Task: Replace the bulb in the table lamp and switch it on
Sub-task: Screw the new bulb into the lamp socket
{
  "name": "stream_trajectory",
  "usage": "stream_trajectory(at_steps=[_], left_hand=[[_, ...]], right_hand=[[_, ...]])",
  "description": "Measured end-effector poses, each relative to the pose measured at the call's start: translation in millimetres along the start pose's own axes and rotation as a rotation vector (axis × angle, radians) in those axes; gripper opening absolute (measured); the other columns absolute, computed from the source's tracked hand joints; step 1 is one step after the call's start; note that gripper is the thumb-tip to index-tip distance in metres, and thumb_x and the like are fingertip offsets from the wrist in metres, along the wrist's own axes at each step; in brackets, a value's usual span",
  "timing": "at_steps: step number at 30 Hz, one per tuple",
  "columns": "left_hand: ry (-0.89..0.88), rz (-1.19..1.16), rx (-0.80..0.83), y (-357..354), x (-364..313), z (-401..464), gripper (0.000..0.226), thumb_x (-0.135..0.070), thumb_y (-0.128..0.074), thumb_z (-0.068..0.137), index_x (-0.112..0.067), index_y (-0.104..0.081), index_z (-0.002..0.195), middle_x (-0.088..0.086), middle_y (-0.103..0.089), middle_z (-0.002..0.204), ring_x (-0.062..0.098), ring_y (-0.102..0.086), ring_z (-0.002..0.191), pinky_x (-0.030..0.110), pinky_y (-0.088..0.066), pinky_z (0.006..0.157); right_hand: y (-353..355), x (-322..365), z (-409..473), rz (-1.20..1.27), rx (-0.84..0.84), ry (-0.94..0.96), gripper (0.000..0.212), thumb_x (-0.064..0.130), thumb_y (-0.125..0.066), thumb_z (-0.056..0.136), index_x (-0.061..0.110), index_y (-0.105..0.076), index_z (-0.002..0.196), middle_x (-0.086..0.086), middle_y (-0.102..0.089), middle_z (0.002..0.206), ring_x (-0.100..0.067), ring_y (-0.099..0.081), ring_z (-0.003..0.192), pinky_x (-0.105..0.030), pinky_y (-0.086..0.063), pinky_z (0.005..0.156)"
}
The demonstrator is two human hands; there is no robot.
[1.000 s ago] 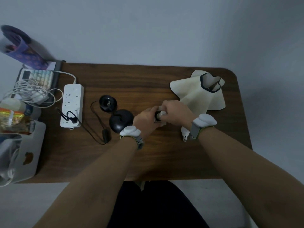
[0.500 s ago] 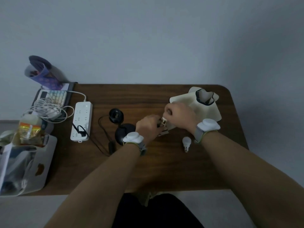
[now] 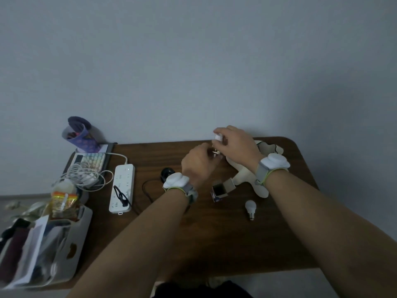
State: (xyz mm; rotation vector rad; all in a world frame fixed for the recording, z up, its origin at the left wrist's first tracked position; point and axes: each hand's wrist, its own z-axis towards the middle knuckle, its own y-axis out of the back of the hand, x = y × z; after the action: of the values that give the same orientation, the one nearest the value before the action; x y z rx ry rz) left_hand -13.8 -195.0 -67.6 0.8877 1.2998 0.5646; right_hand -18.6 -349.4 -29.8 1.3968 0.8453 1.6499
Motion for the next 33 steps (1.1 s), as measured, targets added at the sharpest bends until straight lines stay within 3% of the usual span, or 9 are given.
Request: stream_trajectory(at_steps=[4,9,14,18,22,29,33], left_hand=[[-0.049,-0.042,-0.085,31.4,2.8,8.1,0.032,-0.055,-0.06,0.092,-0.023,-0.062,0.098,-0.004,-0.071,0.095,0.023,-0.07,0.091,0.035,-0.054,0.071],[-0.078,-0.043,-0.14,62.3,9.5,16.1,0.029,-0.053,-0.059,0.091,-0.024,-0.064,0.097,-0.008,-0.072,0.094,0.018,-0.069,0.088,0.034,-0.054,0.071],[-0.129,-0.001,-0.153,104.3,43.2,17.3,0.036,-0.065,-0.056,0.085,-0.031,-0.062,0.096,-0.016,-0.069,0.095,0.008,-0.065,0.083,0.026,-0.041,0.065],[-0.109,-0.016,-0.073,120.5,73.4,6.4,0.048,-0.076,-0.049,0.071,-0.033,-0.058,0.092,-0.016,-0.067,0.091,0.01,-0.064,0.083,0.029,-0.041,0.065],[-0.125,-0.044,0.082,117.5,100.3,-5.7,0.051,-0.08,-0.066,0.07,-0.037,-0.057,0.097,-0.019,-0.065,0.091,0.005,-0.063,0.085,0.029,-0.049,0.068],[-0.22,-0.025,0.276,94.5,128.7,-23.1,0.074,-0.072,-0.082,0.061,-0.039,-0.056,0.121,-0.014,-0.064,0.108,0.012,-0.061,0.102,0.036,-0.054,0.083],[-0.177,0.001,0.272,82.1,135.5,-24.3,0.066,-0.059,-0.086,0.067,-0.03,-0.058,0.12,-0.008,-0.059,0.109,0.015,-0.058,0.102,0.042,-0.055,0.087]], right_hand=[[5.6,36.2,14.1,-0.005,-0.099,0.048,0.045,0.046,-0.058,0.095,0.029,-0.062,0.137,0.003,-0.065,0.114,-0.025,-0.067,0.102,-0.04,-0.056,0.086],[7.6,62.4,29.6,0.071,-0.174,0.007,0.051,0.047,-0.06,0.093,0.024,-0.059,0.138,0.002,-0.066,0.123,-0.024,-0.067,0.103,-0.04,-0.056,0.088],[-3.0,100.0,38.3,0.206,-0.234,0.027,0.033,0.045,-0.065,0.092,0.025,-0.067,0.118,0.007,-0.068,0.108,-0.015,-0.065,0.092,-0.037,-0.055,0.084],[-18.6,123.3,30.5,0.248,-0.156,0.075,0.026,0.044,-0.062,0.093,0.027,-0.067,0.111,0.01,-0.066,0.103,-0.011,-0.066,0.079,-0.036,-0.056,0.079],[-33.5,129.5,19.6,0.213,-0.078,0.102,0.021,0.039,-0.062,0.091,0.027,-0.065,0.108,0.012,-0.064,0.101,-0.01,-0.062,0.075,-0.032,-0.051,0.073],[-52.5,124.2,2.2,0.18,0.09,0.129,0.019,0.035,-0.062,0.087,0.029,-0.062,0.106,0.02,-0.056,0.085,0.003,-0.054,0.074,-0.02,-0.035,0.062],[-52.6,122.0,-0.1,0.172,0.121,0.121,0.024,0.039,-0.059,0.085,0.032,-0.061,0.109,0.022,-0.056,0.084,0.005,-0.055,0.076,-0.016,-0.034,0.062]])
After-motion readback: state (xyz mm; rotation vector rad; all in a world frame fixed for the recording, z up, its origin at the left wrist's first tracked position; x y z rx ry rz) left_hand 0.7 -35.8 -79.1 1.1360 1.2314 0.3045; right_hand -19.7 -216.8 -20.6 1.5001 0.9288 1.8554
